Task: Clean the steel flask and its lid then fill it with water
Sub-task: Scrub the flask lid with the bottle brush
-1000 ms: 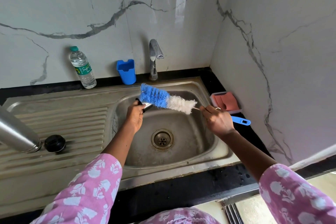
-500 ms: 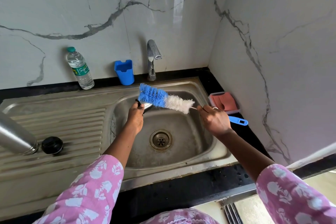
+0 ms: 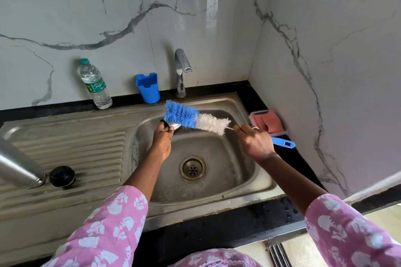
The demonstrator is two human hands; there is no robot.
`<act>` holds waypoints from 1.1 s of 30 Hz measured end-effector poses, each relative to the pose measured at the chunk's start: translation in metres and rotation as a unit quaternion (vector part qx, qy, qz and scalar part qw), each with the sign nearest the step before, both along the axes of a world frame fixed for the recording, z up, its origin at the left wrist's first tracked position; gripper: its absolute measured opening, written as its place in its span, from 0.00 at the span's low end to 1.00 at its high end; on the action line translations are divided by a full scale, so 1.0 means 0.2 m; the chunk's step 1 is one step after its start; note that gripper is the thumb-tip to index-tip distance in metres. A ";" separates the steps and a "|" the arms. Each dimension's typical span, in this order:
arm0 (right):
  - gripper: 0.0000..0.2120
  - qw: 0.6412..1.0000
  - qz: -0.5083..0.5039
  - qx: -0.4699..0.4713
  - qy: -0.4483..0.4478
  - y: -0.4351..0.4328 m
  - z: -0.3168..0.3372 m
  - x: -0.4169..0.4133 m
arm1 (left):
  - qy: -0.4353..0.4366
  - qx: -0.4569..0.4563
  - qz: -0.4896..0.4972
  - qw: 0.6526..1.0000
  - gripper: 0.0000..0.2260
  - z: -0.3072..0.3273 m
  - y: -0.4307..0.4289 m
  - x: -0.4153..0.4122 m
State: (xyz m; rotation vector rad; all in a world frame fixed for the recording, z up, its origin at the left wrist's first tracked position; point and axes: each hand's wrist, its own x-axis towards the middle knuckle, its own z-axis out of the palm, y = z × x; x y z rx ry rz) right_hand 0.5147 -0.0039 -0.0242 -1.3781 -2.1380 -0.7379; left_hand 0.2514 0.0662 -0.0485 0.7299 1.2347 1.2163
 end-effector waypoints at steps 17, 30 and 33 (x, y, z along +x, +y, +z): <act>0.11 1.000 -0.004 0.005 -0.016 -0.02 0.00 0.01 | 0.029 0.012 -0.002 1.000 0.21 0.03 -0.01 -0.04; 0.11 1.000 -0.018 0.008 -0.010 -0.03 0.00 0.00 | -0.004 -0.006 0.024 1.000 0.24 0.05 -0.04 0.00; 0.14 1.000 -0.009 -0.001 -0.005 -0.04 -0.01 0.03 | -0.047 -0.024 0.030 0.998 0.16 0.08 -0.04 0.00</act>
